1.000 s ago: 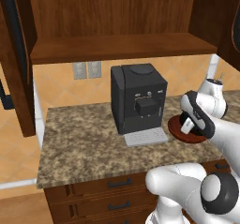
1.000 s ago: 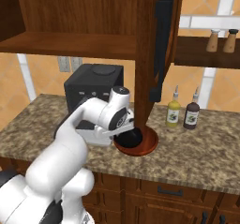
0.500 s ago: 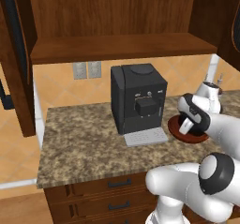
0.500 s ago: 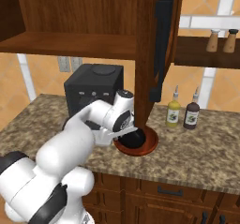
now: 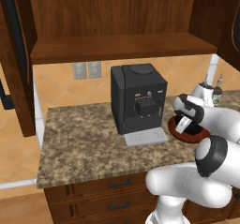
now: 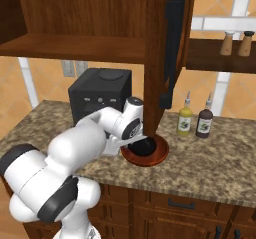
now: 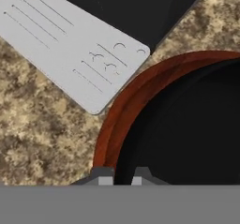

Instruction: Pick up the bowls on the counter and stack them on top of one another in the open cabinet. Place the smaller bowl on top of the larger bowl.

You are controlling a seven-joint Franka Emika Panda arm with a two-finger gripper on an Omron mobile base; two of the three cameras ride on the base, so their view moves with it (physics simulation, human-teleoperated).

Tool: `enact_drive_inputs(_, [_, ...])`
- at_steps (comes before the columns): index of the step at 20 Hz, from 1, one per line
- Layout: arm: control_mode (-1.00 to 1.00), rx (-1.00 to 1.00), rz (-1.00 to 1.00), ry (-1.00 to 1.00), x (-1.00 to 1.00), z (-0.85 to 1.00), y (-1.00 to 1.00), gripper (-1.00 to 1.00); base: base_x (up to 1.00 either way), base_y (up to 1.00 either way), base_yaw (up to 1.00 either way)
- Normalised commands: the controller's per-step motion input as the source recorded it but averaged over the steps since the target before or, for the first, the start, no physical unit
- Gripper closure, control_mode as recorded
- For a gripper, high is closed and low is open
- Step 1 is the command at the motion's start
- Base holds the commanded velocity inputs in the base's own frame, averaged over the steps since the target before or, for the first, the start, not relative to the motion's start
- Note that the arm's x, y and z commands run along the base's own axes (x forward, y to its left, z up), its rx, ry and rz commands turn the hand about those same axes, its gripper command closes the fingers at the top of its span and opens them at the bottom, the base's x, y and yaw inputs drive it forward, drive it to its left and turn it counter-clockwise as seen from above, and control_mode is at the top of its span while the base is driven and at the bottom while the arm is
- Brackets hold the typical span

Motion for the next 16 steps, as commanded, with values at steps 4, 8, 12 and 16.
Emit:
enact_drive_inputs(4, [-1.00, 0.00, 0.00, 0.00, 0.04, -0.15, -0.11, 1.00, 0.00, 0.00, 0.00])
enact_drive_inputs(8, [-1.00, 0.00, 0.00, -0.01, 0.01, -0.29, -0.03, 1.00, 0.00, 0.00, 0.00])
enact_drive_inputs(12, [-1.00, 0.00, 0.00, -0.03, 0.00, -0.09, 0.00, 1.00, 0.00, 0.00, 0.00])
enact_drive_inputs(16, [-1.00, 0.00, 0.00, -0.07, 0.01, -0.12, 0.00, 1.00, 0.00, 0.00, 0.00])
